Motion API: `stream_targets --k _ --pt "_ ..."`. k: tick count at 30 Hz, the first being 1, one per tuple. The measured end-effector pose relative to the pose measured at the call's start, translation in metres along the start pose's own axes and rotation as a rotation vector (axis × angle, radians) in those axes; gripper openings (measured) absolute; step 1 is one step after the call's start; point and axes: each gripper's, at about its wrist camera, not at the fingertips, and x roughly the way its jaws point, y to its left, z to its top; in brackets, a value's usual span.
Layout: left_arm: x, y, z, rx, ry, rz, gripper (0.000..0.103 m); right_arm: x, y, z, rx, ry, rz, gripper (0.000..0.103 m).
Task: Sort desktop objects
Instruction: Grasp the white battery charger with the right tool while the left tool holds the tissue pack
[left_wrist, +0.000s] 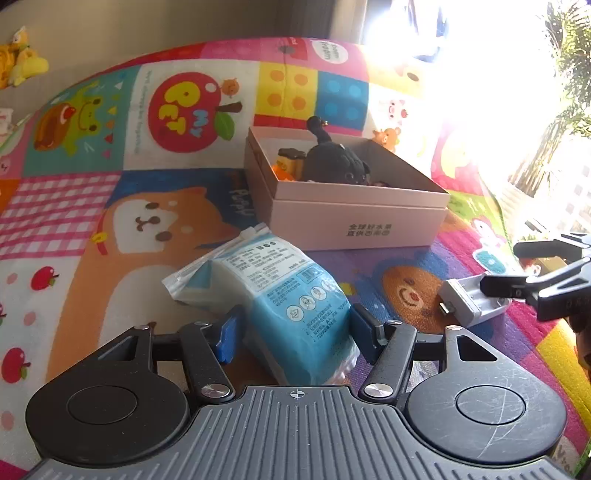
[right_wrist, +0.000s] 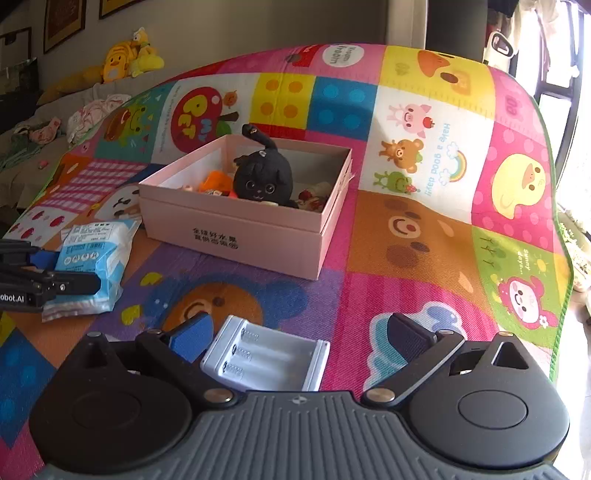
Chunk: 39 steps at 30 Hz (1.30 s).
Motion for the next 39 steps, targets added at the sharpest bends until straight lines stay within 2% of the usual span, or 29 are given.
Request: stream_targets --k 3,5,7,9,12,13,17,20,22,25,33,37,39 --pt "-0.003 0.000 0.002 -0.014 0.020 -0.023 0.071 0.010 0.017 -0.007 -0.030 0.020 -0.016 0.101" --pt "-0.003 -0.003 0.004 -0.025 0.014 -0.016 0.091 0.015 0.024 -0.008 -0.018 0.025 -0.001 0.101" --pt "0.000 -0.005 0.007 -0.038 0.003 0.013 0.096 0.016 0.030 -0.009 -0.002 0.026 0.040 0.101" --pt "0.008 -0.005 0.010 -0.058 0.010 0.026 0.096 0.013 0.037 -0.011 -0.014 0.019 0.083 0.101" --pt "0.020 -0.004 0.013 -0.070 0.023 0.055 0.095 0.010 0.044 -0.015 -0.045 0.007 0.079 0.101" --pt "0.022 -0.003 0.012 -0.064 0.025 0.068 0.093 0.010 0.042 -0.015 -0.035 0.007 0.077 0.101" --pt "0.022 0.002 0.008 -0.031 0.040 0.089 0.068 0.017 0.033 -0.014 0.019 0.048 0.076 0.103" --pt "0.017 0.002 0.003 -0.015 0.047 0.071 0.064 0.020 0.032 -0.014 0.027 0.064 0.073 0.103" --pt "0.014 -0.001 0.000 0.005 0.049 0.023 0.064 0.020 0.033 -0.014 0.021 0.062 0.071 0.103" --pt "0.014 -0.014 -0.005 0.044 0.052 -0.048 0.067 0.019 0.034 -0.015 0.022 0.061 0.060 0.103" --pt "0.016 -0.025 -0.013 0.061 0.025 -0.042 0.096 0.021 0.023 -0.014 0.091 0.068 -0.037 0.103" --pt "0.016 -0.019 -0.013 0.027 0.023 -0.046 0.097 0.017 0.024 -0.016 0.055 0.044 -0.142 0.103" --pt "0.016 -0.019 -0.014 0.025 0.020 -0.047 0.097 0.015 0.023 -0.016 0.044 0.041 -0.150 0.103"
